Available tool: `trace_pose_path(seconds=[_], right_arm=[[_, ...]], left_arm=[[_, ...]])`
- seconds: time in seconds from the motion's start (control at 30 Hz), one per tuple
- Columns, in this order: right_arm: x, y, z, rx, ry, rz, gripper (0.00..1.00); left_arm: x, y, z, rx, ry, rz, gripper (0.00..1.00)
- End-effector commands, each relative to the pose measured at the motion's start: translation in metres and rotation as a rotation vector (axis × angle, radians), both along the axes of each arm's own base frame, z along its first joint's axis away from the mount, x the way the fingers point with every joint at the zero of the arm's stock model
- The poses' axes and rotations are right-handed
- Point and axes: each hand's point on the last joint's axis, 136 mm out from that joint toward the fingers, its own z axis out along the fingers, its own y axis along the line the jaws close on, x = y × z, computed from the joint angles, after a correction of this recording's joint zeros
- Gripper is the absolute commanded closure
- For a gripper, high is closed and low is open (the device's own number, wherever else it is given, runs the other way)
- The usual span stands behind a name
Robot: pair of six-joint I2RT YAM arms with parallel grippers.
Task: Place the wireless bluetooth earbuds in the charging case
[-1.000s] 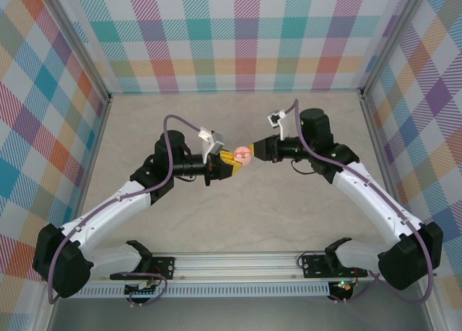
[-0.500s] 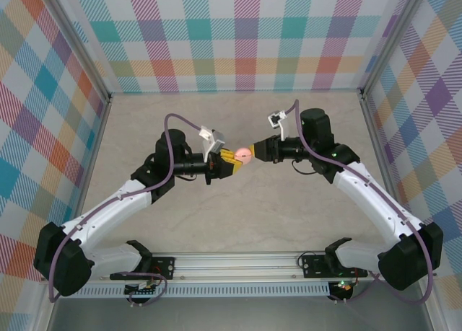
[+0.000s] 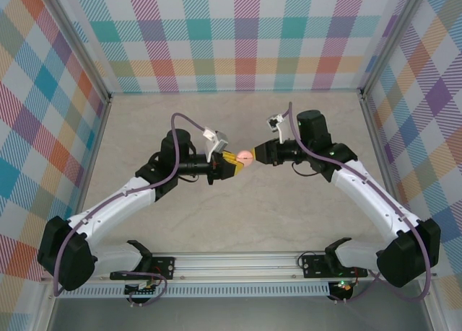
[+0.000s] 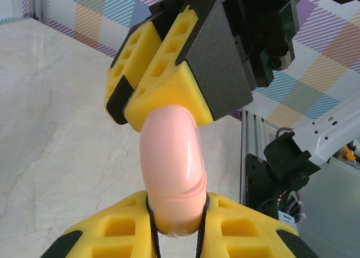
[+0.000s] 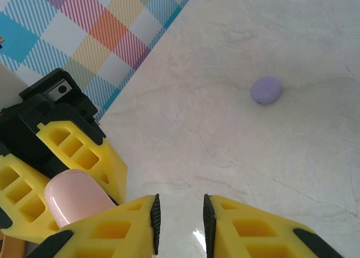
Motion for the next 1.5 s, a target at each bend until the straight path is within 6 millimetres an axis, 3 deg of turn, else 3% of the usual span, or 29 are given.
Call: trace_pose_path(seconds=[0.0, 0.3, 0.7, 1.47], right_arm=[[-0.018, 0.012, 0.008, 0.016, 0.002, 0.094, 0.73], [-0.022, 0.012, 0.007, 0.014, 0.003, 0.106, 0.74], [-0.001, 0.006, -0.048, -0.109, 0.145, -0.012, 0.75], [0.016, -0.014, -0.197, -0.392, 0.454, -0.172, 0.76]], left_arm=[[0.014, -0.005, 0.020, -0.032, -0.046, 0.056, 0.95], [0.022, -0.006, 0.012, -0.013, -0.019, 0.089, 0.95], [0.044, -0.009, -0.020, 0.036, 0.096, 0.174, 0.94], [0.083, -0.018, -0.164, 0.177, 0.416, 0.342, 0.95]])
